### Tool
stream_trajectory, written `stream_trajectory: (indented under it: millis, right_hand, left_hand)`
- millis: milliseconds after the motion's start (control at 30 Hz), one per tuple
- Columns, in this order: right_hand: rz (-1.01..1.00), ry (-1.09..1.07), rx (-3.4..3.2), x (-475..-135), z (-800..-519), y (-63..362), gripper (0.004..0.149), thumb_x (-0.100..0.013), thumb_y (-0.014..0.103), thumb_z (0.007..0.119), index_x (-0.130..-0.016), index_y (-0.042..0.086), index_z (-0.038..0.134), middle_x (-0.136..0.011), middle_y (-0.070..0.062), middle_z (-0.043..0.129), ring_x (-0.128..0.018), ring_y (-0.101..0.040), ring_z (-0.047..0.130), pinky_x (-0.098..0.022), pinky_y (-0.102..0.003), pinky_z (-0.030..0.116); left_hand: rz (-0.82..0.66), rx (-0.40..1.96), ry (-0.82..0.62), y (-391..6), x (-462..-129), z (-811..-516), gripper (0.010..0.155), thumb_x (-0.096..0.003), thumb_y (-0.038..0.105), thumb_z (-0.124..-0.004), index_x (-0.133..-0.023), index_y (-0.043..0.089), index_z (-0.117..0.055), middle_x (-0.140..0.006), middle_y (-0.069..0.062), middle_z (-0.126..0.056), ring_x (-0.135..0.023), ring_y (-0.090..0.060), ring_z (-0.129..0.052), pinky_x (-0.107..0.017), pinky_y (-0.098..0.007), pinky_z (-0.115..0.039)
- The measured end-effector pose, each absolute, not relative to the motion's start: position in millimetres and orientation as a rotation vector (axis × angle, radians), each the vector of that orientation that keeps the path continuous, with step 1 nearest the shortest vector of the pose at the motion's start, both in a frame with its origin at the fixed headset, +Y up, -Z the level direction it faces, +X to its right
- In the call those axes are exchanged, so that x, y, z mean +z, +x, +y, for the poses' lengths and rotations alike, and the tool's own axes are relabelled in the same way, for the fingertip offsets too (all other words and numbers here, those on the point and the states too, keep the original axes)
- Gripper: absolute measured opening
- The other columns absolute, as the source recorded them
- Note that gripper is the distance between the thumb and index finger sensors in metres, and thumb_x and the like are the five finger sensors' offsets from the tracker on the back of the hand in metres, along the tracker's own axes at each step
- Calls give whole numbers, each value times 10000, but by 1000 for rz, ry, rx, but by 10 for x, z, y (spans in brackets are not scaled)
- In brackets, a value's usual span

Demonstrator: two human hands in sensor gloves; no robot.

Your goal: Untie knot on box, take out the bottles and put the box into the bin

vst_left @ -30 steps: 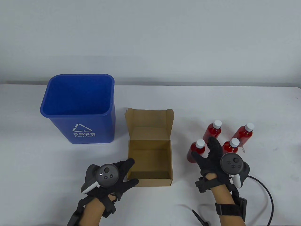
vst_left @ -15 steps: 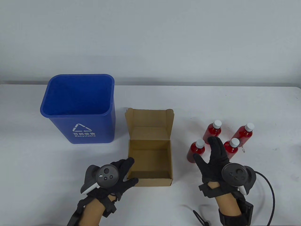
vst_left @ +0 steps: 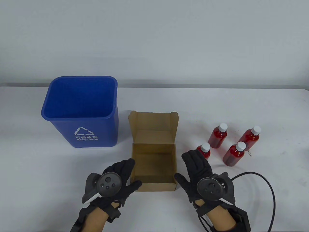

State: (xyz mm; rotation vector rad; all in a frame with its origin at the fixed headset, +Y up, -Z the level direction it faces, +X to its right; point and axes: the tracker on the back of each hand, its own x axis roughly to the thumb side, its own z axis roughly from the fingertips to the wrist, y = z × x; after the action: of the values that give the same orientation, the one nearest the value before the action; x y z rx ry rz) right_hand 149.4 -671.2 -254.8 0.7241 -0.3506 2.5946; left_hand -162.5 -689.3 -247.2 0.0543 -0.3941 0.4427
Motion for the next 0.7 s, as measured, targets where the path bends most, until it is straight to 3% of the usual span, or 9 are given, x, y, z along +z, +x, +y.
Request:
stream_trajectory:
  millis: [333, 433, 700]
  right_hand:
    - [-245, 763, 2595, -2533, -6776, 1429, 733, -519, 505, 693, -1040, 15, 529, -1070, -252, 447, -950, -587, 473, -625, -695, 493]
    - [-241, 758, 2583, -2538, -6772, 1458, 730, -519, 504, 692, -1038, 16, 534, -1067, -251, 456, -948, -585, 482, -624, -692, 500]
    - [-186, 764, 2516, -2536, -6766, 1518, 710, -520, 494, 691, -1029, 19, 555, -1060, -245, 488, -941, -582, 509, -618, -690, 518]
  left_hand:
    - [-312, 441, 99, -1595, -2588, -6777, 886, -480, 542, -808, -1124, 46, -456, -1068, -258, -603, -945, -595, -683, -675, -722, -553]
    - [-265, 393, 102, -1575, -2708, -6677, 847, -481, 531, -815, -1104, 35, -528, -1028, -257, -681, -885, -576, -775, -641, -679, -640]
    - [-61, 270, -128, -1518, -3215, -6559, 777, -467, 558, -823, -1024, 33, -694, -869, -230, -852, -637, -491, -960, -499, -586, -780]
